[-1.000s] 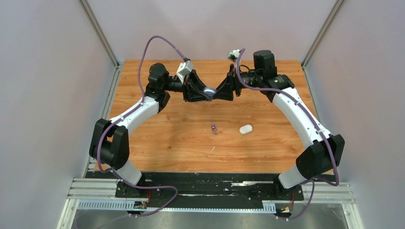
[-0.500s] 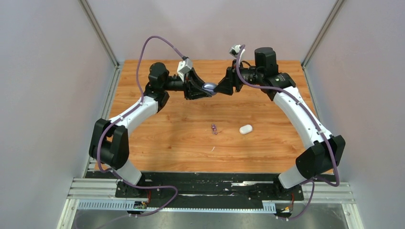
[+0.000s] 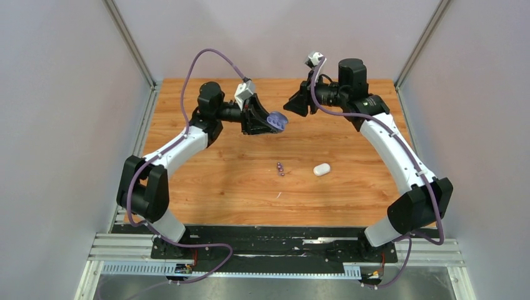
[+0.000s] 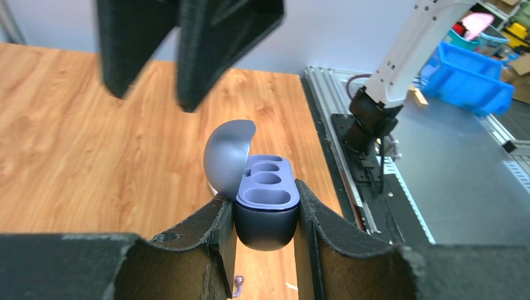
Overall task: Insert the wireless bluetooth earbuds into the charging case
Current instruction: Open the charging case.
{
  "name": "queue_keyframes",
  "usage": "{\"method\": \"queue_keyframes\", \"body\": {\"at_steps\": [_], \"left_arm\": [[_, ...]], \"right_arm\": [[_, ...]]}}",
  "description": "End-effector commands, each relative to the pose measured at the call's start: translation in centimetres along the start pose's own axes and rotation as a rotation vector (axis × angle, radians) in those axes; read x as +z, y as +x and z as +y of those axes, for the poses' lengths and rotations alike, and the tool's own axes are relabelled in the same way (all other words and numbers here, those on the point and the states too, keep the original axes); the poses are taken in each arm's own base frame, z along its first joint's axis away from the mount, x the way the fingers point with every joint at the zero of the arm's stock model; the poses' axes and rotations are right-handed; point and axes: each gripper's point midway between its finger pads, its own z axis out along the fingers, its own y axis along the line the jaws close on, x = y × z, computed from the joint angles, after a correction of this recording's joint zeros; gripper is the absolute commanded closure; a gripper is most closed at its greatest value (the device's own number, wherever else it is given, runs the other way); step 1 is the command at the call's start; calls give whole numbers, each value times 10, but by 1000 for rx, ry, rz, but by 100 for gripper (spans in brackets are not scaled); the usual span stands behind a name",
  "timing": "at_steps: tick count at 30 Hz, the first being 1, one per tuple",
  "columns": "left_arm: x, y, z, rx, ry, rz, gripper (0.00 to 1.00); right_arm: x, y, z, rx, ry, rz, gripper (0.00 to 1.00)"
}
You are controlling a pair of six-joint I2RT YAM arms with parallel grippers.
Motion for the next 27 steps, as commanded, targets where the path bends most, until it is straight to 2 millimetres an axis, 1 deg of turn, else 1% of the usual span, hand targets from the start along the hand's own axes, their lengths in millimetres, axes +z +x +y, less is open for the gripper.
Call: {"method": "queue_keyframes", "body": {"at_steps": [1,4,8,11,14,18,21,23,25,27], "left_arm": [[5,-20,-27,70,94,6,100],[6,-18,-21,32,66,5,100],[7,-15,-15,-8,45,5,100],[8,-14,-10,-37,23,0,100],[9,-18,-7,-55,9,-19,100],[8,-28,-8,-50,11,-47,100],[8,-35,-13,-29,44,-39,100],[8,-35,-15,-27,63,-31,100],[8,-36,-16,-28,72,-28,100],[8,-36,-17,-28,73,-27,100]], "right_arm": [[-13,-39,2,-205,24,-138,56],[-16,-40,23,-200,-72,-150,53],[-22,-41,38,-202,-116,-162,48],[-26,-33,48,-224,-170,-150,43],[-25,-16,51,-208,-197,-115,40],[-20,8,41,-191,-162,-68,38],[-16,15,33,-190,-131,-54,42],[-15,14,30,-194,-125,-53,47],[-14,11,31,-201,-140,-60,53],[-12,9,34,-196,-163,-63,56]]}}
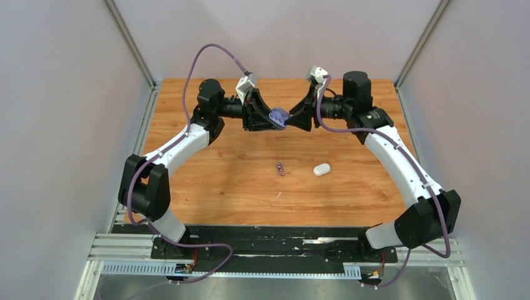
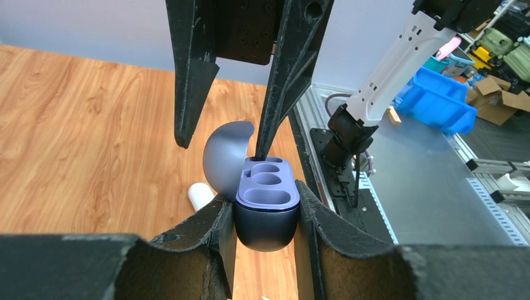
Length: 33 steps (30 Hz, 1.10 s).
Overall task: Insert the wireless bluetooth earbuds into the charging case
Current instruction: Open the charging case.
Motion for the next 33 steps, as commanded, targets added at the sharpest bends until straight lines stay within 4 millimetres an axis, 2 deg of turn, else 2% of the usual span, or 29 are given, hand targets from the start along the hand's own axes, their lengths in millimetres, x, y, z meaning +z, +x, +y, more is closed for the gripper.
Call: {"method": "queue_keyframes", "body": {"at_steps": [1,8,10,12,13,15,16,17,18,19,20,21,23,24,25,26,27,28,29,30,31,32,33], "left_arm": [[0,-17,-7,62,35,-8,100],[1,-16,-7,59,34,-7,100],[1,-16,-6,54,34,-6,100],[1,-15,-6,55,34,-6,100],[1,-16,-5,54,30,-7,100],[1,-16,-2,39,12,-11,98],[0,-14,0,19,-2,-5,92],[0,-17,3,16,-31,-12,74],[-4,-13,7,-18,-65,-1,67],[-7,-18,7,-11,-96,-3,55],[-12,-15,10,-18,-122,19,51],[-17,-20,9,62,-150,29,40],[-29,-9,5,9,-230,108,29],[-32,-20,2,53,-246,116,27],[-37,-18,-1,63,-273,148,24],[-39,-29,-2,97,-298,151,23],[-41,-30,-6,95,-307,168,20],[-42,-43,-9,124,-316,165,20],[-43,-43,-11,119,-318,179,18],[-43,-55,-13,148,-326,175,18],[-44,-51,-10,131,-327,194,18],[-43,-60,-11,154,-333,195,19],[-42,-58,-8,151,-330,219,20]], "right_arm": [[2,-14,4,-51,-41,-31,56],[7,-19,5,-31,-74,-51,67],[9,-19,6,-24,-86,-53,79],[10,-17,6,-20,-93,-50,95],[9,-15,6,-20,-92,-49,100],[8,-15,7,-37,-89,-50,100],[7,-16,6,-48,-78,-52,100],[5,-17,5,-66,-60,-52,100],[4,-16,2,-85,-39,-47,100],[2,-16,1,-112,-28,-40,100],[0,-16,1,-148,-19,-33,100],[-2,-14,0,-180,-7,-22,100],[-4,-10,1,-233,0,3,100],[-4,-7,2,-250,-3,17,100],[-3,-5,3,-279,-6,30,100],[-2,-3,4,-295,-5,42,100],[0,-1,7,-317,-10,53,100],[1,1,11,-340,-20,65,100],[4,4,13,-360,-26,78,100],[6,6,16,-384,-31,90,100],[8,6,18,-404,-34,98,100],[11,7,20,-420,-38,104,100],[13,6,22,-431,-41,110,100]]}}
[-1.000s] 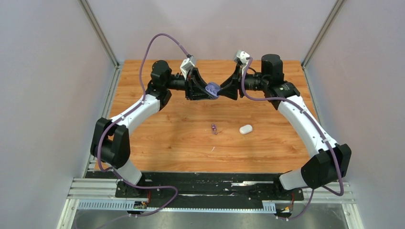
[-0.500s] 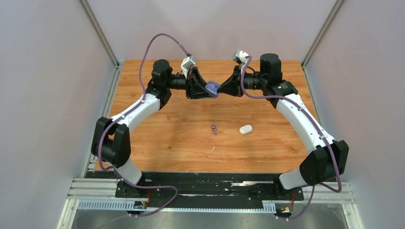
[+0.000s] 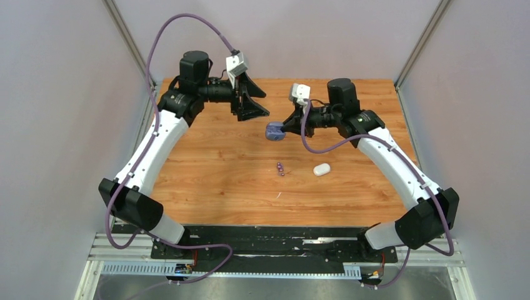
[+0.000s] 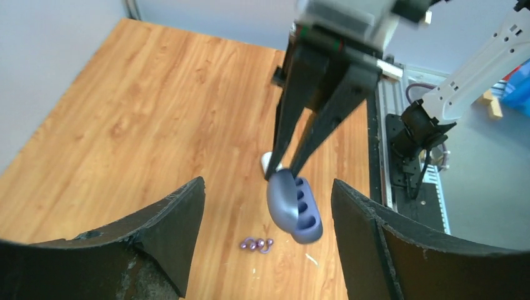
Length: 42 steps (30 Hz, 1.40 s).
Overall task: Insert the wireless bluetooth earbuds into the charging case
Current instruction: Open the charging case.
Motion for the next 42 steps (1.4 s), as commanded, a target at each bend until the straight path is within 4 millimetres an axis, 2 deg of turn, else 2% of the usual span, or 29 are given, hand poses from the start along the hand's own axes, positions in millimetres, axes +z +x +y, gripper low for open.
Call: {"method": "queue_keyframes", "body": {"at_steps": [1,9,16,26,33,35,38,42], "left_arm": [[-5,6,0,35,-28,106,23],[1,28,-8,35,9,243,40],[9,32,-15,-36,45,254,41],[22,44,-9,-74,61,283,52],[20,50,-9,-66,62,301,48],[19,51,-7,-57,50,309,51],[19,53,-5,-47,42,315,60],[20,55,-4,-57,45,318,62]], "right_arm": [[0,-20,6,-175,7,14,100],[7,-20,0,-148,25,50,100],[14,-21,1,-150,29,95,100],[19,-28,-1,-148,43,97,100],[19,-31,-1,-137,43,91,100],[19,-30,-1,-135,41,90,100],[18,-32,0,-137,41,85,100],[18,-35,1,-147,40,82,100]]}}
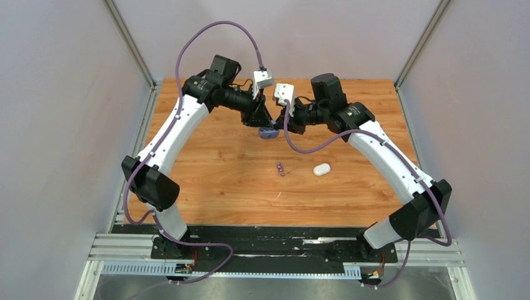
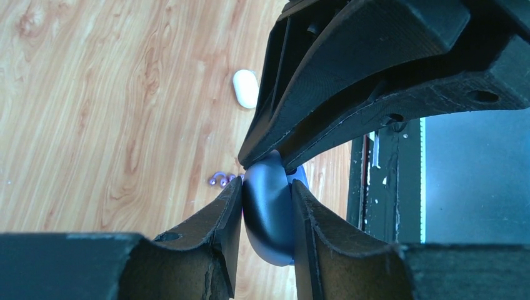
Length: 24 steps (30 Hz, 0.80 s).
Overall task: Insert the wireless bluetooth earbuds into the charging case
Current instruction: Open the charging case.
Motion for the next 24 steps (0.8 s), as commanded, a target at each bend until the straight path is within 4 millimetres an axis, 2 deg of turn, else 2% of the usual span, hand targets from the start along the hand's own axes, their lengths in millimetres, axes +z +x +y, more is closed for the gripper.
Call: {"method": "queue_keyframes", "body": {"at_steps": [1,6,13,19,24], "left_arm": [[-3,-6,-2,44,-7,-6,63],[-2,0,-3,38,3,11,70],[-6,-1,-9,95,12,0,55],[-8,-6,-13,131,17,-27,53],[-8,-3,-8,168,-16,-30,64]], "right_arm": [[-9,-27,-4,-50,21,-58,100],[-10,-32,-1,-73,25,-66,100],[-8,-32,0,-46,19,-68,100],[-6,-33,0,-4,14,-72,100],[-5,-34,3,3,1,-79,100]]}}
